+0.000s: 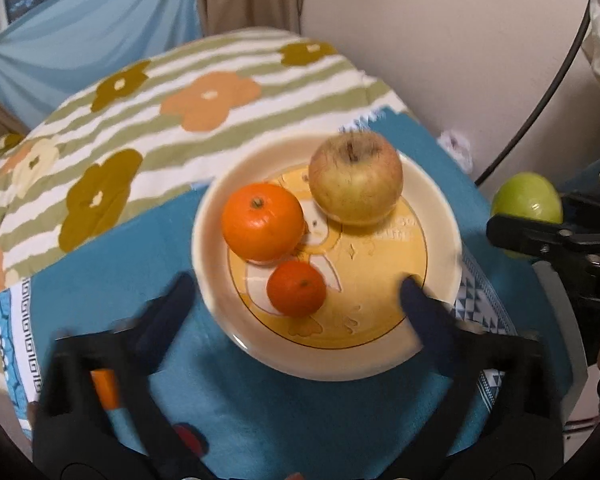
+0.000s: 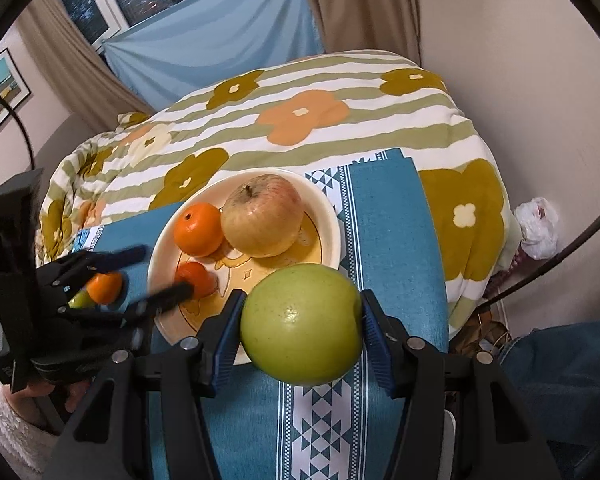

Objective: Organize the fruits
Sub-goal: 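Lower the tangerine and green apple into the bowl and open both tools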

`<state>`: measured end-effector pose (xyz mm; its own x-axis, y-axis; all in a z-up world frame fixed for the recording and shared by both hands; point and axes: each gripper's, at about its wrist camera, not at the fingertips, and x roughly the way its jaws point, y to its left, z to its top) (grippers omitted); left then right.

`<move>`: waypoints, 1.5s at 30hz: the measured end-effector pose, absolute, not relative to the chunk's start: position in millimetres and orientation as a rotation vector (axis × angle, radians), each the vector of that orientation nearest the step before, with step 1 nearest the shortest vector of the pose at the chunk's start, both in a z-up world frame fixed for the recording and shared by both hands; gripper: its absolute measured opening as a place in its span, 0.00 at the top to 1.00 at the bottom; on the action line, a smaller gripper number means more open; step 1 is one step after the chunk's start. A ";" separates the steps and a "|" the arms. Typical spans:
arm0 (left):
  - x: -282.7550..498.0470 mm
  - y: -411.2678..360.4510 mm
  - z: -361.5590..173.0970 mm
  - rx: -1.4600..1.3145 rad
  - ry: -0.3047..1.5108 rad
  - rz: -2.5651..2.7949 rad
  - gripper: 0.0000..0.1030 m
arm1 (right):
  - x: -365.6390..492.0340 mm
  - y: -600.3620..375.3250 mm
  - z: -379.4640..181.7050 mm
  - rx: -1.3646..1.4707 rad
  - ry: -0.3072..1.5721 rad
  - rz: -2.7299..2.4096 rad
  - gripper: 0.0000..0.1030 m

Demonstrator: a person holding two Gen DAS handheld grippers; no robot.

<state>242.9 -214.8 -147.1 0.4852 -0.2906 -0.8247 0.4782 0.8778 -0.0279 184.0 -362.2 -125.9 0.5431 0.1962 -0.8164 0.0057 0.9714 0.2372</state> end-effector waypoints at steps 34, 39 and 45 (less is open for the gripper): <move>215.5 -109.5 -135.7 0.080 1.014 -0.267 0.00 | 222.7 -301.0 -175.6 0.042 1.084 0.271 0.49; 210.8 -110.2 -133.3 0.075 1.010 -0.256 0.00 | 216.5 -304.6 -159.5 0.054 0.995 0.299 0.00; 200.6 -111.0 -122.4 0.073 0.989 -0.234 0.00 | 206.6 -306.0 -150.1 0.024 0.988 0.289 0.00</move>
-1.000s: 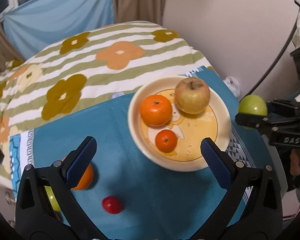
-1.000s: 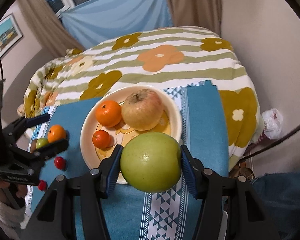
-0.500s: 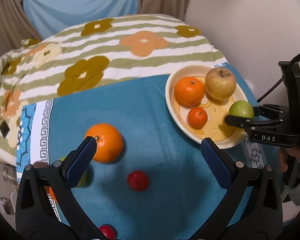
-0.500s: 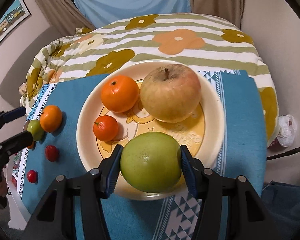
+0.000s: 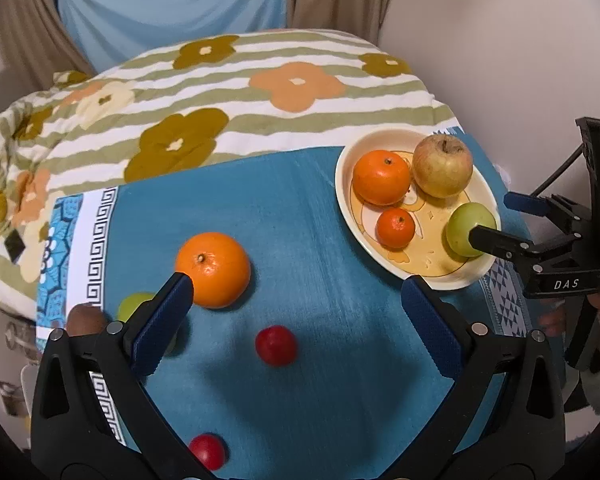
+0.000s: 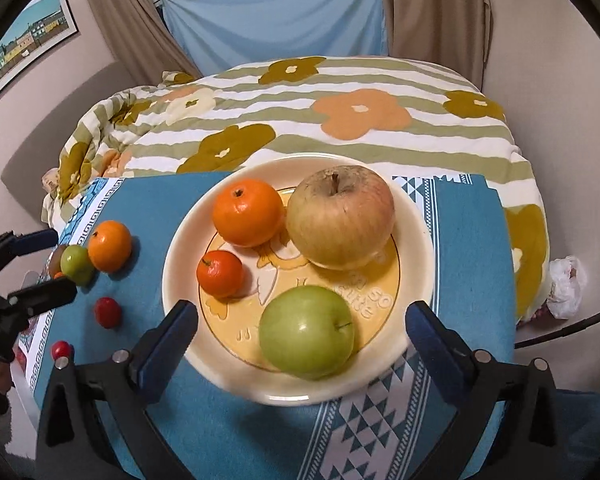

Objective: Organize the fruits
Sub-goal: 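Lower the tangerine and green apple into the bowl and open both tools, then withdraw both tools from the bowl, then grasp a small tangerine with the left tool while the right tool grasps a red tomato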

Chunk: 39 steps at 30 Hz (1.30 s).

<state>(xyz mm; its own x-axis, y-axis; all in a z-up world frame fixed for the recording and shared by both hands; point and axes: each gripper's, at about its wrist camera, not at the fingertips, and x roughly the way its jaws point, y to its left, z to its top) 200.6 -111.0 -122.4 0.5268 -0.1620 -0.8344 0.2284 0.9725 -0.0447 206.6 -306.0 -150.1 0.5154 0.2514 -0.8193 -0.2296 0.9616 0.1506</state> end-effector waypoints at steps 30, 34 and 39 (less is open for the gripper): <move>37.3 -24.9 -40.6 -0.037 0.805 0.123 0.00 | 118.9 -261.9 -75.0 -0.058 0.945 0.475 0.00; 27.8 -4.9 -40.0 -0.057 0.796 0.139 0.00 | 111.6 -246.1 -75.4 -0.064 0.943 0.483 0.00; 32.6 23.9 -41.8 -0.059 0.793 0.118 0.00 | 105.0 -218.0 -76.5 -0.071 0.944 0.468 0.00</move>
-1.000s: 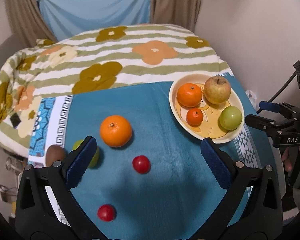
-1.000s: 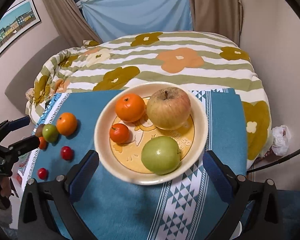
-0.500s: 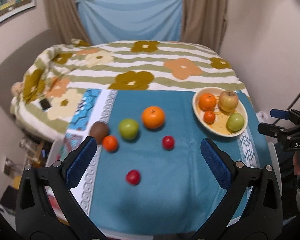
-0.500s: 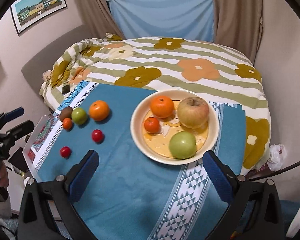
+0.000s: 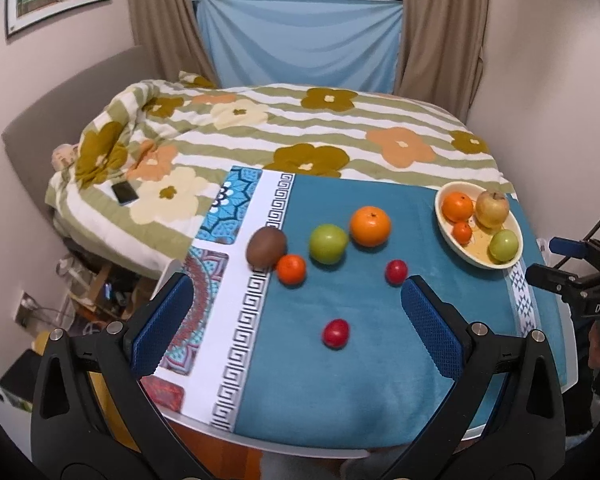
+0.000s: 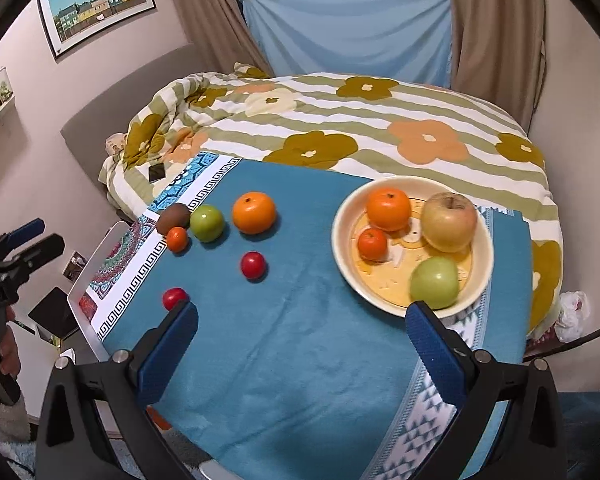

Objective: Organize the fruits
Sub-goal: 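Grasp a small tangerine with the left tool while the right tool grasps a red tomato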

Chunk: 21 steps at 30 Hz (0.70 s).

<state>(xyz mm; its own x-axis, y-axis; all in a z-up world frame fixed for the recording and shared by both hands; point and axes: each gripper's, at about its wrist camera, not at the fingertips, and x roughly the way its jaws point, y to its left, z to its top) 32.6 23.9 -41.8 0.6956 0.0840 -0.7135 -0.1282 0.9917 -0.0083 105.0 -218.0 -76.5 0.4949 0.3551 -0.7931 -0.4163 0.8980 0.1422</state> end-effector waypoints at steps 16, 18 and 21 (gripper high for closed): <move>85.4 95.3 -105.2 -0.080 0.900 -0.054 0.00 | 120.4 -142.4 -126.0 0.049 1.010 0.284 0.00; 94.1 97.2 -119.5 -0.097 0.923 -0.080 0.00 | 124.1 -137.8 -133.8 0.058 1.018 0.259 0.00; 103.1 94.9 -136.4 -0.110 0.947 -0.112 0.00 | 128.8 -132.1 -145.6 0.071 1.031 0.219 0.00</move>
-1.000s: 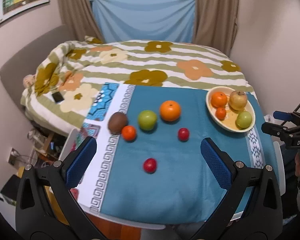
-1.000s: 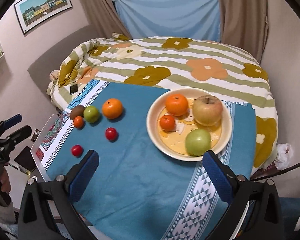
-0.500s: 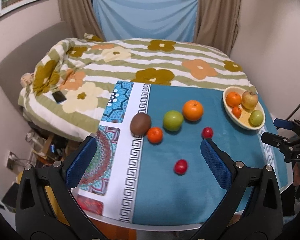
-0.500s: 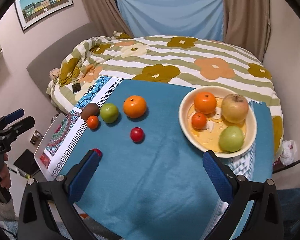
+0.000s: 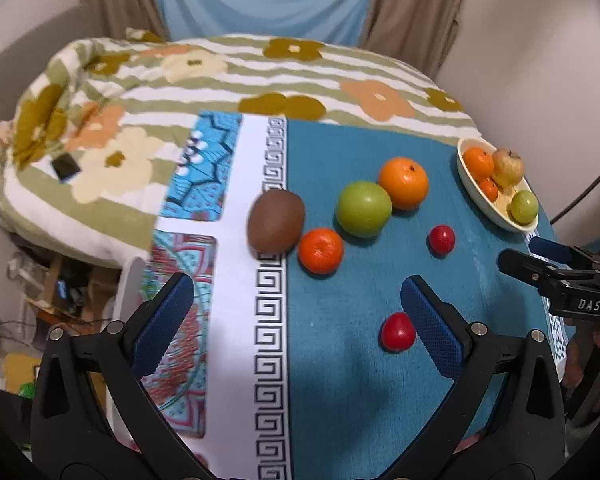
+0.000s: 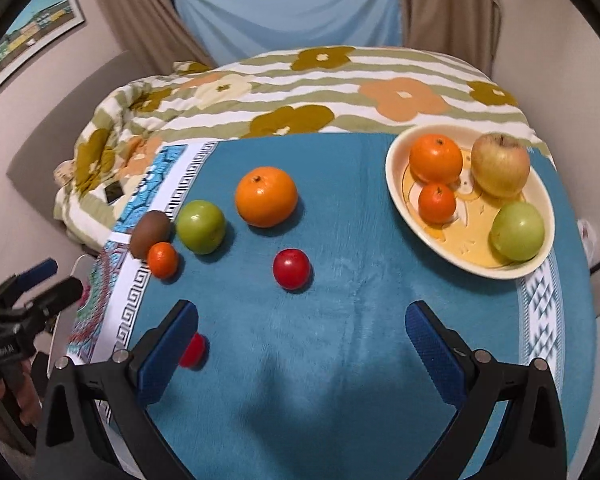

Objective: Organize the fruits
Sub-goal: 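Grasp a small tangerine with the left tool while the right tool grasps a red tomato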

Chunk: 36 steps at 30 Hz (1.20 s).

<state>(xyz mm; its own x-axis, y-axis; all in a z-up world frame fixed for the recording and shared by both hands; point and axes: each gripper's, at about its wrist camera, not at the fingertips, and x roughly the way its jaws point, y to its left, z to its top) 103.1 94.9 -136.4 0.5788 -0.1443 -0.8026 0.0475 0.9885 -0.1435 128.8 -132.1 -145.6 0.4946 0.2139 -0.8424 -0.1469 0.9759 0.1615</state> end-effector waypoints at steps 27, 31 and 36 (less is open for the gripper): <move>164.8 65.0 -203.2 -0.129 1.057 -0.138 0.47 | 156.1 -116.5 -191.2 0.023 1.069 0.150 0.18; 166.4 65.4 -203.9 -0.124 1.057 -0.123 0.58 | 159.0 -118.0 -193.8 0.027 1.075 0.152 0.22; 167.9 67.0 -203.8 -0.126 1.057 -0.122 0.59 | 161.7 -117.1 -194.3 0.024 1.073 0.158 0.24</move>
<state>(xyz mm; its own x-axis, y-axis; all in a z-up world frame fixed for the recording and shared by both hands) 167.9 67.0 -203.8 0.4859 -0.1601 -0.8592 0.0396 0.9861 -0.1613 161.7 -117.1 -194.3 0.4675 0.1399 -0.8728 -0.1171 0.9885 0.0958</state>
